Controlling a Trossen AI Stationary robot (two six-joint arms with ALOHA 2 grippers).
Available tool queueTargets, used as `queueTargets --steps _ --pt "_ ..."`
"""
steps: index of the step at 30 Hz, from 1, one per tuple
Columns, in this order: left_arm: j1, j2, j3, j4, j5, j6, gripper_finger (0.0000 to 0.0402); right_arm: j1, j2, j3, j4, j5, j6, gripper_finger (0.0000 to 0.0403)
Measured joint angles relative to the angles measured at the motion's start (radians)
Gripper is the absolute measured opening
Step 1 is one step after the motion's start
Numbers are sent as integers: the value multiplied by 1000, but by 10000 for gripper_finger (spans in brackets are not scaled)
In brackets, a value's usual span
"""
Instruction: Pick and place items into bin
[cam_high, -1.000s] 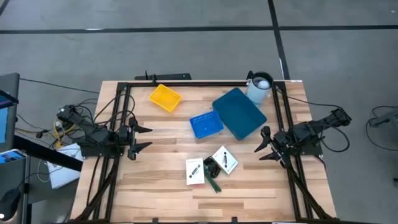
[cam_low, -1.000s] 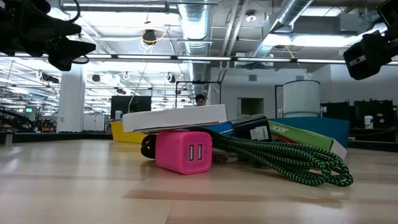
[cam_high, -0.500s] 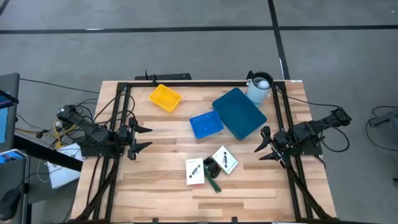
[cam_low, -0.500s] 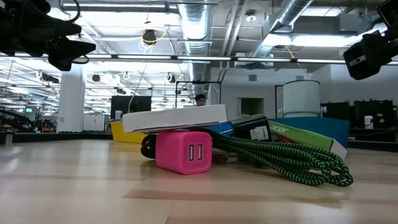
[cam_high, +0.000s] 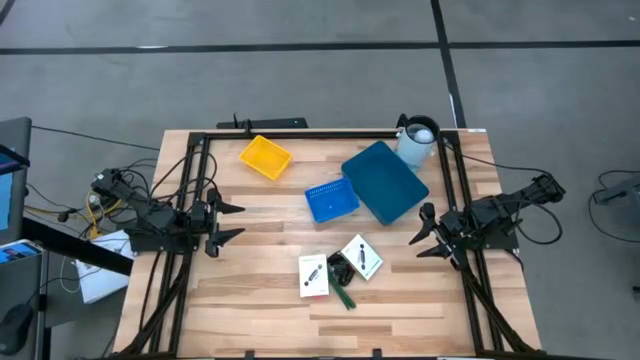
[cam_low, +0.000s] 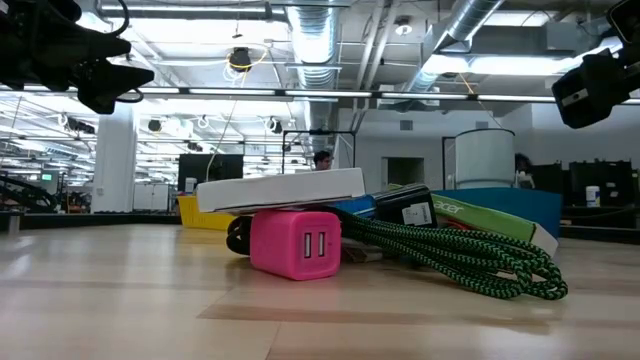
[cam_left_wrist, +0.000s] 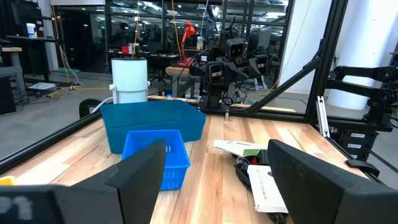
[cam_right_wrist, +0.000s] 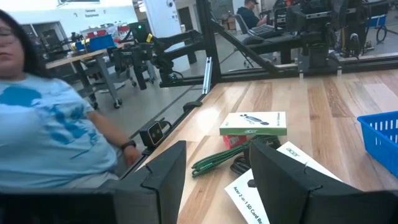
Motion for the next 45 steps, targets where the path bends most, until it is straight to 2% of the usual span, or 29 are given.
queueTargets --steps 27,34,39,45 --pt "0 0 0 0 0 0 272 0 0 -1 17 -2 0 171" --pt "0 0 0 0 0 0 272 0 0 -2 121 -1 2 171" --pt "0 0 0 0 0 0 272 -3 0 -2 205 6 67 171" --pt "0 0 0 0 0 0 272 -18 0 -1 267 98 89 171"
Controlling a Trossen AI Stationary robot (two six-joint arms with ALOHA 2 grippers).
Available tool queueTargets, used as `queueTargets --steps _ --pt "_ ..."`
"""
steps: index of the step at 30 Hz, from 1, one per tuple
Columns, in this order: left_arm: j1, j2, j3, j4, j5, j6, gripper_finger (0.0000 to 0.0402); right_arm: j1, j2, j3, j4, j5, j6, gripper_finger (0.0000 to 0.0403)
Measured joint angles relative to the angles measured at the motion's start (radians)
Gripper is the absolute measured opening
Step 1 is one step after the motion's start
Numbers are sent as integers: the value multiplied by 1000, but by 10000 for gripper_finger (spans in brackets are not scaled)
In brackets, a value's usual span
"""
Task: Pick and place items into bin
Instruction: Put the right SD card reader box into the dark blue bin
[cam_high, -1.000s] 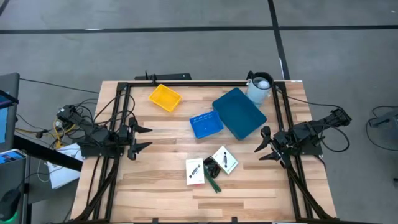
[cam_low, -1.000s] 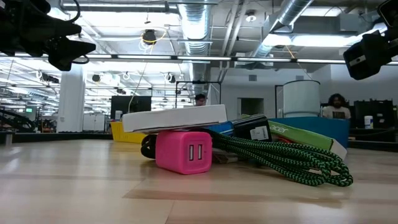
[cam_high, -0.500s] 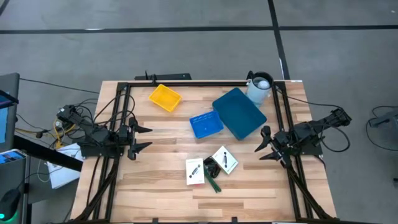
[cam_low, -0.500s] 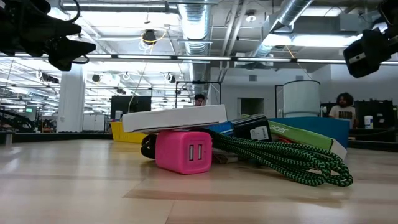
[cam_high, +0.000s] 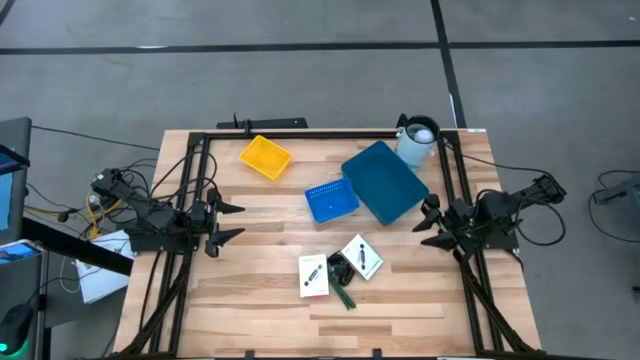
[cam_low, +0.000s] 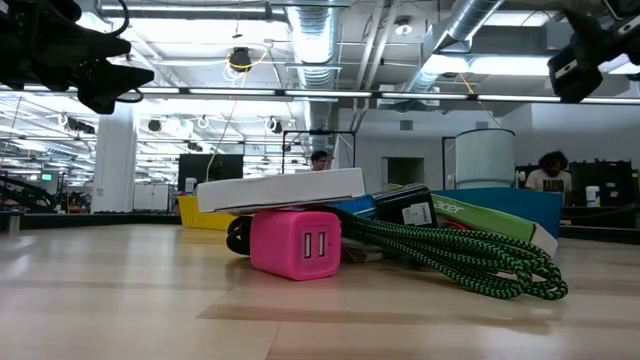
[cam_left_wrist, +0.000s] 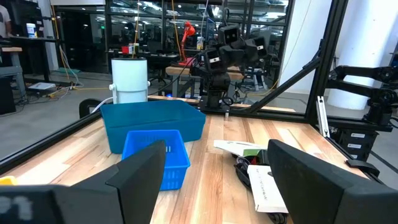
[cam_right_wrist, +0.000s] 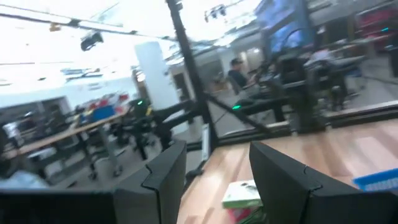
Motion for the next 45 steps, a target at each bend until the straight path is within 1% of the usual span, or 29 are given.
queueTargets --steps 4,9,14,19,22,24,30,36,40,45 --pt "0 0 0 0 0 0 272 -1 35 0 -23 67 -14 171" --pt "0 0 0 0 0 0 272 0 180 0 -45 132 -27 171" --pt "0 0 0 0 0 0 272 0 351 27 -33 135 1 171" --pt "0 0 0 0 0 0 272 0 493 105 -37 134 4 171" --pt "0 0 0 0 0 0 272 0 576 184 -88 118 -23 171" --pt "0 0 0 0 0 0 272 0 632 251 -162 107 -48 171" --pt "0 0 0 0 0 0 272 -1 798 513 -491 100 -80 171" --pt "0 0 0 0 0 0 272 -3 974 743 -719 63 -196 171" --pt "0 0 0 0 0 0 272 -3 1100 880 -828 63 -295 171" --pt "0 0 0 0 0 0 272 -3 1259 1020 -894 67 -451 171"
